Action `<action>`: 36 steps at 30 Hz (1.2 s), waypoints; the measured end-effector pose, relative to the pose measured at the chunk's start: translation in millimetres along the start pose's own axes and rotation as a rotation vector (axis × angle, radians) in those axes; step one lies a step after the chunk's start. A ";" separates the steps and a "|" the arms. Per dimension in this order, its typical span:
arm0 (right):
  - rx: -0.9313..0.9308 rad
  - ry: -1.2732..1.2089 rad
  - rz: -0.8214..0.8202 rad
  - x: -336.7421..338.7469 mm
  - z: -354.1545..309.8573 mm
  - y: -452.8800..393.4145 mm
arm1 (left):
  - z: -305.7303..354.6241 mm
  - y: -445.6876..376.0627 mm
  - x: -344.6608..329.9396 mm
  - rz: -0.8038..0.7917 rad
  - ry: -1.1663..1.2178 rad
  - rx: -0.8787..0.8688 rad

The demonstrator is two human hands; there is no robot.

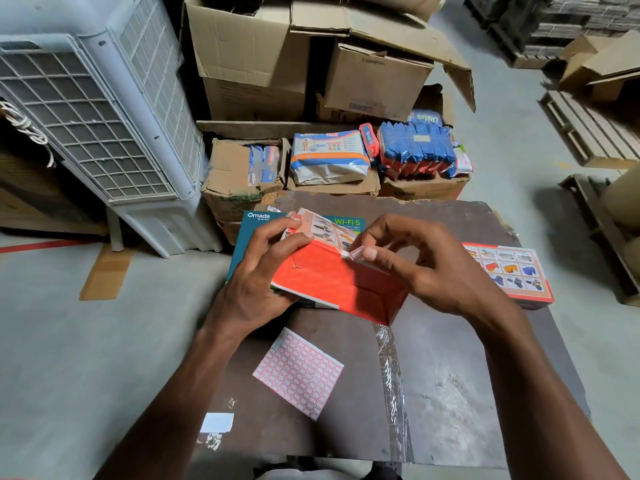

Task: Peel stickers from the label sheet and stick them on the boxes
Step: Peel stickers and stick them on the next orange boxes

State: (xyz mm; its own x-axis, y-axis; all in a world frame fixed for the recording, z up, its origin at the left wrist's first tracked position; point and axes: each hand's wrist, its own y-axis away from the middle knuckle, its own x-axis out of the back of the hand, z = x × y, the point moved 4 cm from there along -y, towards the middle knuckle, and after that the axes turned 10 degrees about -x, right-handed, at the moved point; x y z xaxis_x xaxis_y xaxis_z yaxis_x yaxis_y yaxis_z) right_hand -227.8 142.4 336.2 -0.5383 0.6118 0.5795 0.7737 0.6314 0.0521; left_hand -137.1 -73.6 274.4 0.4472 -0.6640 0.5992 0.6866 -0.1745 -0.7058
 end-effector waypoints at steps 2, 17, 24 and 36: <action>0.005 0.009 -0.027 -1.8 -1.8 1.4 | -1.1 2.1 0.3 0.003 0.000 0.000; 0.054 0.249 0.005 -7.6 -7.7 -7.3 | -2.4 0.3 -2.5 -0.075 0.019 0.032; 0.080 0.310 0.062 -8.4 -11.0 -8.4 | -3.6 -0.5 -4.3 -0.098 0.023 0.070; 0.103 0.344 0.130 -9.3 -9.5 -7.3 | -3.4 -1.6 -9.6 -0.111 0.043 0.090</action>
State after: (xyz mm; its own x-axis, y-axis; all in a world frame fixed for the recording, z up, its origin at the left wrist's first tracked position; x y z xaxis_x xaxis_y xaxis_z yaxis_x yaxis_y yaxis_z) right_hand -225.3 127.5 338.2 -0.2804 0.5051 0.8162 0.7809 0.6145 -0.1120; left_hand -144.5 -69.5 268.5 0.3422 -0.6753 0.6533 0.7800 -0.1836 -0.5983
